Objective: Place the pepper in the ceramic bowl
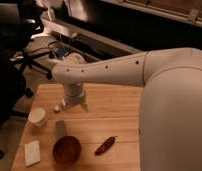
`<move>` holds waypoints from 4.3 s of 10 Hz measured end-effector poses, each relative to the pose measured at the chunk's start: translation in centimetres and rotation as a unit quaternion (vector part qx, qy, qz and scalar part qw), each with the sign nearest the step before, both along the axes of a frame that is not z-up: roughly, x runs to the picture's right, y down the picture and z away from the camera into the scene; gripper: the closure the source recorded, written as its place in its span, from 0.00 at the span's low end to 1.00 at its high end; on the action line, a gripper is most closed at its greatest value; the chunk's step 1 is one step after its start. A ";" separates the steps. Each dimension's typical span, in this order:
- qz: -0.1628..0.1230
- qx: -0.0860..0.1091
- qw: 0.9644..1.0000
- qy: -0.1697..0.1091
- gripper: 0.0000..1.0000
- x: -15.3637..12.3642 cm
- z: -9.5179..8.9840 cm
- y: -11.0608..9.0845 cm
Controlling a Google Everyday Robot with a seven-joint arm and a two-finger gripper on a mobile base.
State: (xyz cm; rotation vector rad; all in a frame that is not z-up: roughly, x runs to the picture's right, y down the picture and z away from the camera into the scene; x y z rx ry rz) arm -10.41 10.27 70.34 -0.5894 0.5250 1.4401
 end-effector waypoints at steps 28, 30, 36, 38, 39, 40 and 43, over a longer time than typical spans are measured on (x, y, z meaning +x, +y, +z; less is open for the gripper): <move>0.132 -0.026 0.987 0.088 0.35 10.9 0.2 8.0; 0.149 -0.037 0.983 0.100 0.35 11.9 0.5 10.6; 0.195 -0.164 0.960 0.116 0.35 12.7 1.2 14.5; 0.212 -0.197 0.950 0.119 0.35 14.1 2.3 14.4; 0.216 -0.204 0.947 0.124 0.35 14.9 2.8 14.5; 0.219 -0.209 0.944 0.128 0.35 15.7 3.3 14.7; 0.236 -0.215 0.938 0.135 0.35 17.5 5.1 15.9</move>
